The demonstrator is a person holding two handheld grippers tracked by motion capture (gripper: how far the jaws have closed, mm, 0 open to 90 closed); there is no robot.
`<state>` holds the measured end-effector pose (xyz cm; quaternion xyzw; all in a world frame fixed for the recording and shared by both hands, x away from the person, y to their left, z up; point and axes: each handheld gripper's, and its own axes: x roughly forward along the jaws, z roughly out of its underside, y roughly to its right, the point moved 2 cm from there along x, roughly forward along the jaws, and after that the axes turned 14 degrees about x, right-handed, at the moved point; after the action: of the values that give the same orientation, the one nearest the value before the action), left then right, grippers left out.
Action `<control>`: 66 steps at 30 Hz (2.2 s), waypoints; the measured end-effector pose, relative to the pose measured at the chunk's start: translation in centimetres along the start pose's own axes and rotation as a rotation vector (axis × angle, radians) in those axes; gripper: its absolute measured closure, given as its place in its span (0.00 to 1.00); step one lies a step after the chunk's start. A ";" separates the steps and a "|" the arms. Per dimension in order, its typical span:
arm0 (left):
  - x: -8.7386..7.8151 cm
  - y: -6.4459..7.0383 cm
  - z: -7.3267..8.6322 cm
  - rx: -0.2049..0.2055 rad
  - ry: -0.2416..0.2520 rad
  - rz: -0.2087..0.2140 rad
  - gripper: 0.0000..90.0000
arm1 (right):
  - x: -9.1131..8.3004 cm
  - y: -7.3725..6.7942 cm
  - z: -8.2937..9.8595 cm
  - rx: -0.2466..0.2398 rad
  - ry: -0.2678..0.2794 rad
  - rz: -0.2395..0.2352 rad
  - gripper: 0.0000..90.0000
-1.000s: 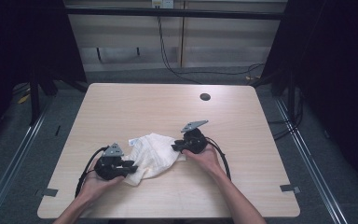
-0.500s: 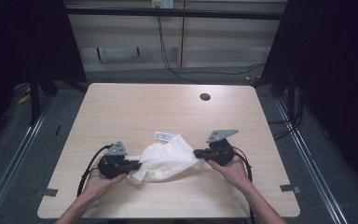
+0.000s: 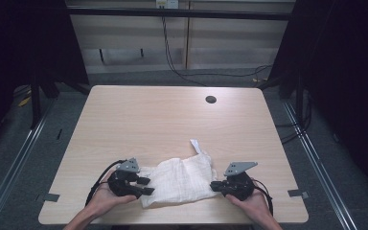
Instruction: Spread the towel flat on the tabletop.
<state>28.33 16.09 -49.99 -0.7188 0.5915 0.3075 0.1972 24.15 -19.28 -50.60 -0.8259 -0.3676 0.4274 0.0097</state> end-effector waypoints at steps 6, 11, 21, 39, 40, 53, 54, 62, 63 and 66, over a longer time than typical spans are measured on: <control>-1.4 -2.3 -0.1 -0.095 0.110 -0.054 0.68 | -0.8 0.3 -0.9 0.013 0.059 -0.002 0.80; 0.2 -3.1 -0.5 -0.101 0.060 -0.075 0.72 | -1.5 1.2 -2.0 0.028 0.118 0.021 0.79; 1.5 -2.2 -1.4 0.004 -0.010 -0.076 0.99 | 0.7 3.7 -5.5 0.030 0.123 0.080 0.83; -1.6 -2.7 -1.3 -0.005 0.079 -0.140 0.99 | 5.8 4.8 -7.0 -0.007 0.072 0.179 0.63; -1.4 -2.6 -1.4 0.001 0.078 -0.151 0.99 | 5.8 4.7 -6.9 -0.009 0.072 0.188 0.63; -0.3 -1.0 -2.3 0.063 0.052 -0.121 0.98 | 4.3 6.1 -7.0 0.060 0.091 0.127 0.67; 0.4 -0.5 -2.4 0.076 0.035 -0.099 0.98 | 4.8 5.9 -6.9 0.039 0.078 0.130 0.67; 1.5 0.2 -1.8 0.079 -0.002 -0.023 0.89 | 5.5 4.9 -6.7 0.012 0.065 0.141 0.90; 1.4 0.4 -1.8 0.072 -0.010 -0.017 0.81 | 5.5 4.9 -6.7 0.009 0.073 0.131 0.93; 0.6 0.5 -2.1 0.064 0.034 -0.015 0.73 | 4.9 5.0 -6.7 0.015 0.075 0.135 0.95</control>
<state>28.37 14.22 -48.85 -0.7217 0.5988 0.2747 0.2124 33.73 -17.94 -51.38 -0.8642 -0.3071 0.3986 0.0008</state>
